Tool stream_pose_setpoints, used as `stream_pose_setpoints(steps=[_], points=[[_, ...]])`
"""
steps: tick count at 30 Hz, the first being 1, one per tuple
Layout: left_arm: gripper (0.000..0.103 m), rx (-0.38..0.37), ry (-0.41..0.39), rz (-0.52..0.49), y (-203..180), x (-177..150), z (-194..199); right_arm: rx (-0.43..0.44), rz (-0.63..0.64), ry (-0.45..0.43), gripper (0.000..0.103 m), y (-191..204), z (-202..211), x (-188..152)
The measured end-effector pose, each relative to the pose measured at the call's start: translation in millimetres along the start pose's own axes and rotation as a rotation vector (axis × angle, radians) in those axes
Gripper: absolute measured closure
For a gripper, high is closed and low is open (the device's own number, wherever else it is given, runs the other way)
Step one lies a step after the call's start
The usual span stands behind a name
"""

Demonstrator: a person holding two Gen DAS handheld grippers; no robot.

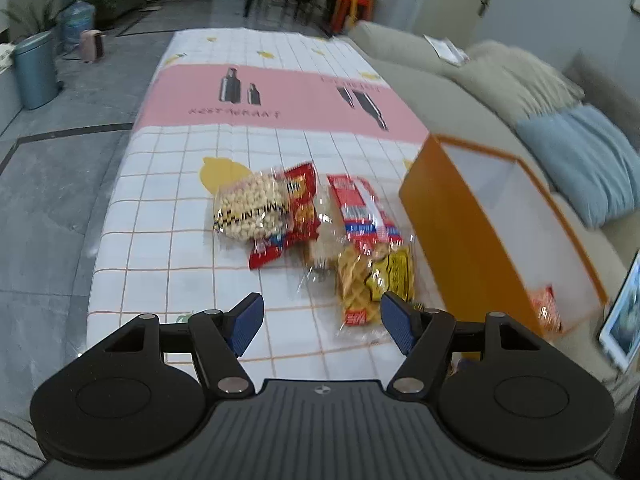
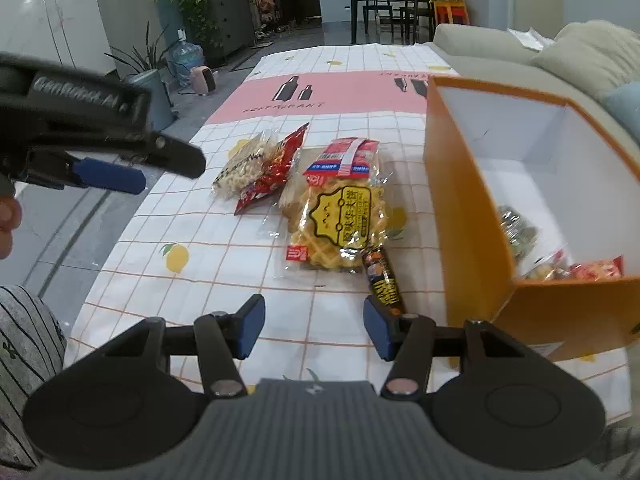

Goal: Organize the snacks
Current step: 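Move both tools back toward the remaining snacks, then grasp the dark sausage stick with the right gripper while the left moves over the waffle bag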

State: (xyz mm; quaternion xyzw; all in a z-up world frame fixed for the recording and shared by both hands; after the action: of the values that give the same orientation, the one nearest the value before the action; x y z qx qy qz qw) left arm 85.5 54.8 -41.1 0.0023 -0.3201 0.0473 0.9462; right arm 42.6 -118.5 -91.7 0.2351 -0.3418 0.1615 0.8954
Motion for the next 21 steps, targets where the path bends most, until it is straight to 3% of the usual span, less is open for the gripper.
stream_pose_setpoints(steps=[2, 5, 11, 14, 19, 21], points=[[0.024, 0.009, 0.025, -0.014, 2.4, -3.5, -5.7, -0.014, 0.007, -0.01, 0.034, -2.6, -2.2, -2.6], [0.024, 0.002, 0.062, -0.016, 8.0, -7.5, -15.6, -0.05, 0.028, 0.004, 0.034, -4.1, -8.4, -7.4], [0.024, 0.017, 0.101, -0.025, 12.9, -11.6, -28.6, -0.064, -0.004, 0.041, 0.034, -11.9, -30.0, -13.5], [0.024, 0.022, 0.092, -0.042, 9.9, -10.6, -28.0, -0.122, -0.012, 0.016, 0.034, -15.2, -37.8, -12.0], [0.024, 0.053, 0.047, -0.053, 7.2, -7.5, -22.0, -0.215, 0.152, -0.005, 0.035, -11.6, -57.4, -4.6], [0.024, 0.056, 0.03, -0.059, 7.3, -6.6, -19.6, -0.267, 0.182, 0.019, 0.043, -12.3, -67.6, -4.6]])
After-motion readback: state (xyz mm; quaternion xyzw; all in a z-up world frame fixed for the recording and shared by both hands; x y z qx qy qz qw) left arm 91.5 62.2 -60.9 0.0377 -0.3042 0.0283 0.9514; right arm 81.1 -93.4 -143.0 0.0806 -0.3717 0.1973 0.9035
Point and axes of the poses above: each gripper's, at about its wrist camera, not at the fingertips, and z roughly against the way its jaws point, y to its left, x to its top, the point moved 4 cm from there along -z, roughly the way its jaws point, and after that the axes turned 14 degrees about x, right-handed, at the moved point
